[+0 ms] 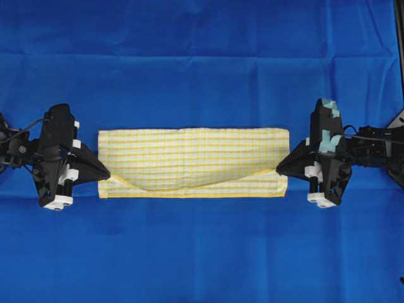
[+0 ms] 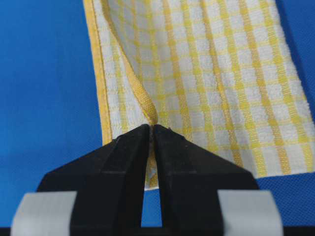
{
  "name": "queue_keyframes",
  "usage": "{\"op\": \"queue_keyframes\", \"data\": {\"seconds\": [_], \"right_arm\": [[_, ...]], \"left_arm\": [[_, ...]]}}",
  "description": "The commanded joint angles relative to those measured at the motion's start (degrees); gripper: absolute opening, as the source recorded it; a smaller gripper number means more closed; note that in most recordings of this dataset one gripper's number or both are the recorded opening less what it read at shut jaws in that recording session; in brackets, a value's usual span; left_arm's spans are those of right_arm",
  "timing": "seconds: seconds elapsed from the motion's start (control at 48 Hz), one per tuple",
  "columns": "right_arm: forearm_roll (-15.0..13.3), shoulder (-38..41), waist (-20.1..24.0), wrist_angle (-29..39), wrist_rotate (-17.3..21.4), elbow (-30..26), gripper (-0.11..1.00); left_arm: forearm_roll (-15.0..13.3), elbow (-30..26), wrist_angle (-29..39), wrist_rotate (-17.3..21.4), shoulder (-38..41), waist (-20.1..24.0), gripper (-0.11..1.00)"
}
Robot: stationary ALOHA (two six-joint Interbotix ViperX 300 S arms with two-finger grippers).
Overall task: Fold the yellow towel.
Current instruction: 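Pull the top edge down toward the bottom edge with both grippers, then open both grippers and release the folded edge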
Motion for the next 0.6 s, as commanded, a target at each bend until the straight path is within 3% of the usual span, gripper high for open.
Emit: {"op": "queue_keyframes", "data": {"seconds": [0.0, 0.104, 0.229, 0.313, 0.5, 0.542, 0.584], "right_arm": [[0.18, 0.18, 0.35, 0.26, 0.0, -1.23, 0.06], [0.18, 0.53, 0.35, 0.53, 0.0, -1.49, 0.2], [0.18, 0.18, 0.26, 0.44, 0.0, -1.49, 0.57], [0.18, -0.35, 0.26, 0.53, -0.09, -1.49, 0.77], [0.0, -2.81, -0.18, 0.53, -0.7, -0.97, 0.72], [0.0, -3.08, -0.62, 0.44, -0.88, -0.79, 0.73], [-0.09, -3.34, -1.58, 0.44, -1.14, -0.62, 0.73]], "left_arm": [[-0.09, -0.79, 0.62, 0.0, -0.26, -0.26, 0.02], [-0.18, -0.88, 0.62, -0.09, -0.44, -0.26, 0.03], [-0.18, -1.49, 0.7, -0.62, -0.97, -0.26, 0.04], [-0.18, -1.93, 0.97, -1.41, -1.67, -0.26, 0.19], [-0.09, -2.2, 4.13, -0.97, -4.31, -0.18, 0.76], [0.0, -2.2, 4.39, -0.79, -4.92, 0.26, 0.84], [0.09, -2.11, 4.48, -0.7, -5.36, 0.97, 0.85]]}}
